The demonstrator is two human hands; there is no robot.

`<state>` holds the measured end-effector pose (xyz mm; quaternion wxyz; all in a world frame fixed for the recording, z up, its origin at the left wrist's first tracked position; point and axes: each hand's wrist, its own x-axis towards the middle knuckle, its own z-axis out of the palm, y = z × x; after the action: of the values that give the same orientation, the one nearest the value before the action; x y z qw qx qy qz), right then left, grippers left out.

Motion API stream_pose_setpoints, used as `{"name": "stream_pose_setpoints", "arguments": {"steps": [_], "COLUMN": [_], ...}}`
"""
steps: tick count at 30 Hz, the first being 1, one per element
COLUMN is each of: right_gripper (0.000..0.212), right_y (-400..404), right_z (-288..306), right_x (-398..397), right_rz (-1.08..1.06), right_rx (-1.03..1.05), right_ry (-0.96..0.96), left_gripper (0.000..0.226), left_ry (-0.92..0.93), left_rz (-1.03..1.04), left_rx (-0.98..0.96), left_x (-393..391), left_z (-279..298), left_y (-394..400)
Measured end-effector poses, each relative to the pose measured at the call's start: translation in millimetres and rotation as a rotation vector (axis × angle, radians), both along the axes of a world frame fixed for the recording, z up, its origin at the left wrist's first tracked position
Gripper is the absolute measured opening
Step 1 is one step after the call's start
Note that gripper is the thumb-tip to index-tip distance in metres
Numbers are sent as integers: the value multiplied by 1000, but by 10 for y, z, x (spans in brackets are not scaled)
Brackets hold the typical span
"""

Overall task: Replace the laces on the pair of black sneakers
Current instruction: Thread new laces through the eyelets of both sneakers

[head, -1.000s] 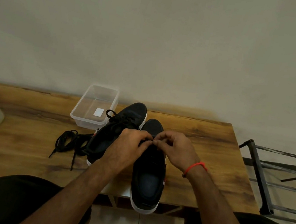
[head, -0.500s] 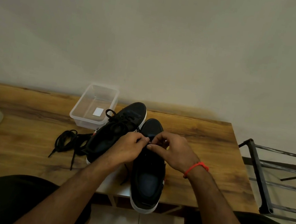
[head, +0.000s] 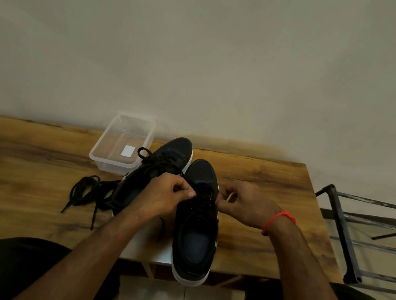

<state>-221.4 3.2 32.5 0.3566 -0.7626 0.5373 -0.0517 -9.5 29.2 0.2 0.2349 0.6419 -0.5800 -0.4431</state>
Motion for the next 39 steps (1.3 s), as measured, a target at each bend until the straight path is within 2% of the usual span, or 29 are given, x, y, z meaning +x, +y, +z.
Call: {"name": "stream_pose_setpoints", "arguments": {"steps": [4, 12, 18, 20, 22, 25, 28, 30, 39], "right_gripper": [14, 5, 5, 9, 9, 12, 10, 9, 14], "right_y": [12, 35, 41, 51, 44, 18, 7, 11, 30], "right_z": [118, 170, 175, 160, 138, 120, 135, 134, 89], "right_x": [-140, -270, -256, -232, -221, -206, -143, -108, -128], "right_rz": [36, 119, 171, 163, 106, -52, -123, -125, -7], "right_rx": [65, 198, 349, 332, 230, 89, 83, 102, 166], "right_ry": [-8, 82, 45, 43, 24, -106, -279, -310, -55], "left_gripper": [10, 11, 12, 12, 11, 7, 6, 6, 9], "left_ry": [-153, -230, -268, -290, -309, -308, -318, -324, -371], "left_rz": [19, 50, 76, 82, 77, 69, 63, 58, 117], "left_rx": [-45, -164, -272, -285, -271, -237, -229, -231, -272], "left_x": [46, 14, -31, -34, -16, 23, 29, 19, 16], "left_z": [-4, -48, -117, -136, -131, -109, -90, -94, -137], "left_y": [-13, 0, 21, 25, 24, 18, 26, 36, 32]}}
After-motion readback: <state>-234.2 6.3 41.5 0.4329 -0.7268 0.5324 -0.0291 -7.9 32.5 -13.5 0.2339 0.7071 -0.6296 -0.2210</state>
